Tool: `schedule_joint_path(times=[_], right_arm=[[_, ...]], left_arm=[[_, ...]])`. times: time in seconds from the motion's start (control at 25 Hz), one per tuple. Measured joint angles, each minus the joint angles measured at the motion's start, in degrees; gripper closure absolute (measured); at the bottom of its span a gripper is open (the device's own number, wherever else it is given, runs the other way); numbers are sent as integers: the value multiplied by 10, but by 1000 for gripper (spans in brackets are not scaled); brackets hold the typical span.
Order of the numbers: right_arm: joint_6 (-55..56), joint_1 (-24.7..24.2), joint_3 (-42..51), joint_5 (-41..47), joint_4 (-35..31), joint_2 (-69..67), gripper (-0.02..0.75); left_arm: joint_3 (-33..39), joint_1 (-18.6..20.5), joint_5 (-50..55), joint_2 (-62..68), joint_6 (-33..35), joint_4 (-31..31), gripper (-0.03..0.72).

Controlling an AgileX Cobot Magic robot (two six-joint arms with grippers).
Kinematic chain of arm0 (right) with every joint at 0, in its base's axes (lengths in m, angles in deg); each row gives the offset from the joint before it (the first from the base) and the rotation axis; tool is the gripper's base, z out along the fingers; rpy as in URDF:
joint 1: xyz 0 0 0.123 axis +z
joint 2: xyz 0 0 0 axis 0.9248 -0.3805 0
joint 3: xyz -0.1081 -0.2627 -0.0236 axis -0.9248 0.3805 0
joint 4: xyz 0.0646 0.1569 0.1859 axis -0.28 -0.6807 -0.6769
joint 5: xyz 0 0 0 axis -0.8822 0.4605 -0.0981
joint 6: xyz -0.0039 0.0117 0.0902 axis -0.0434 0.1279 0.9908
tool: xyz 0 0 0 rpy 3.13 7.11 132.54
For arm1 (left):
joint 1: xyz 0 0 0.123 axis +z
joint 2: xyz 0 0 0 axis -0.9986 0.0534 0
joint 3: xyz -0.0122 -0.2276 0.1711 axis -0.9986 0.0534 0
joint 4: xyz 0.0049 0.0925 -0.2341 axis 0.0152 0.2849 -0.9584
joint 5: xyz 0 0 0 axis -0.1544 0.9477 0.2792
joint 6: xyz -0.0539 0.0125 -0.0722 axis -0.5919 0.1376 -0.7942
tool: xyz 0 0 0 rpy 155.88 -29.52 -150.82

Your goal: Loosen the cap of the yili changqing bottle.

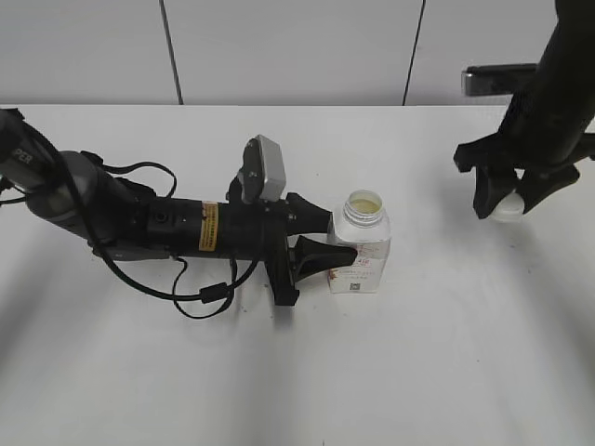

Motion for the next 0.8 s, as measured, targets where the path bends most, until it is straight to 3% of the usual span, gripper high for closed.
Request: schedule_joint_path(times=[0.4, 0.8], right_arm=[[0, 0, 45, -147, -6, -66, 349], [-1, 0, 46, -187, -7, -115, 349]], left_arm=[[0, 0, -4, 0, 0, -1, 355], [0, 0, -4, 0, 0, -1, 356]])
